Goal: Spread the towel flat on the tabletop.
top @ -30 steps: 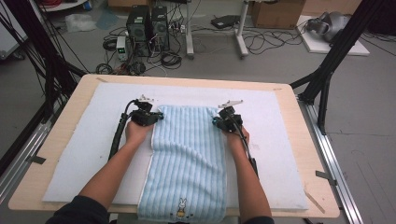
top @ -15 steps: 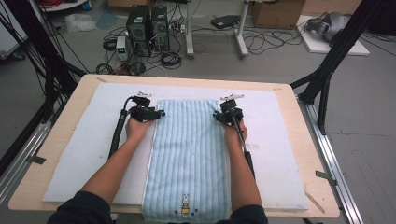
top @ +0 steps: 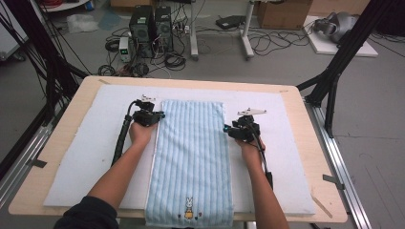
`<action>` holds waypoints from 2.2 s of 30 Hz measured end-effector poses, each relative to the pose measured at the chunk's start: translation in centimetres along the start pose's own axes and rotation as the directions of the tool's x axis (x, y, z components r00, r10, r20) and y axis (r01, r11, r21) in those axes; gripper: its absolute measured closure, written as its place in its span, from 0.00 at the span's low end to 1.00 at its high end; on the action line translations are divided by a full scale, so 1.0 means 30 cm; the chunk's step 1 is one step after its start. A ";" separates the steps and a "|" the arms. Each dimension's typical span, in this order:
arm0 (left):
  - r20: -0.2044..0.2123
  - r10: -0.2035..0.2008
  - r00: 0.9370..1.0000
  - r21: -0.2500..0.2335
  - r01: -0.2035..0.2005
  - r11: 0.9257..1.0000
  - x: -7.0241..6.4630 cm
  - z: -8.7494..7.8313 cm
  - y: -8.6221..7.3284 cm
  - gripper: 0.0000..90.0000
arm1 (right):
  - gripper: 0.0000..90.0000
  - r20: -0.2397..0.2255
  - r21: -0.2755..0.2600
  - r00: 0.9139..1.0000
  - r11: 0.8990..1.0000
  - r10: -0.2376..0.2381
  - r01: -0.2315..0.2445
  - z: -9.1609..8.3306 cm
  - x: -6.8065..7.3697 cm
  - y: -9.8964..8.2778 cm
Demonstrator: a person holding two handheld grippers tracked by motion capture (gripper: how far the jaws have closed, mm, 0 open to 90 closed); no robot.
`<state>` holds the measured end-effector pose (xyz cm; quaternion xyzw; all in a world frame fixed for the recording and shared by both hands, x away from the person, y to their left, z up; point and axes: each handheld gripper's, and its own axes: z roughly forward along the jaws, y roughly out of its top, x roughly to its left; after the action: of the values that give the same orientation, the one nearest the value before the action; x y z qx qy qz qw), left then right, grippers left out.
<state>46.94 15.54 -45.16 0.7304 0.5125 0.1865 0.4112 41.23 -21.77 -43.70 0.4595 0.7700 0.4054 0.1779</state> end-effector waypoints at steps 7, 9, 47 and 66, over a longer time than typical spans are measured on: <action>0.016 -0.046 0.999 0.015 0.046 0.999 -0.001 -0.011 0.003 0.62 | 0.78 -0.029 0.072 1.000 0.997 0.000 0.002 0.020 0.026 -0.025; 0.018 -0.011 1.000 0.019 0.010 1.000 -0.012 -0.012 -0.001 0.63 | 0.92 -0.018 0.076 1.000 0.997 -0.020 0.021 0.029 0.031 -0.025; 0.063 0.177 0.982 0.061 -0.180 0.982 -0.072 -0.186 -0.130 0.81 | 0.62 -0.041 0.070 0.996 0.994 -0.084 0.087 -0.063 0.119 -0.082; 0.292 0.073 0.954 -0.231 -0.003 0.973 0.000 -0.332 -0.167 0.26 | 0.25 0.014 -0.030 0.993 0.993 -0.114 0.115 -0.210 0.094 -0.111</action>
<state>37.05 20.31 -43.25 0.7078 0.4055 0.1395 0.5614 33.84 -23.10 -42.21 0.4143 0.7877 0.4034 0.2125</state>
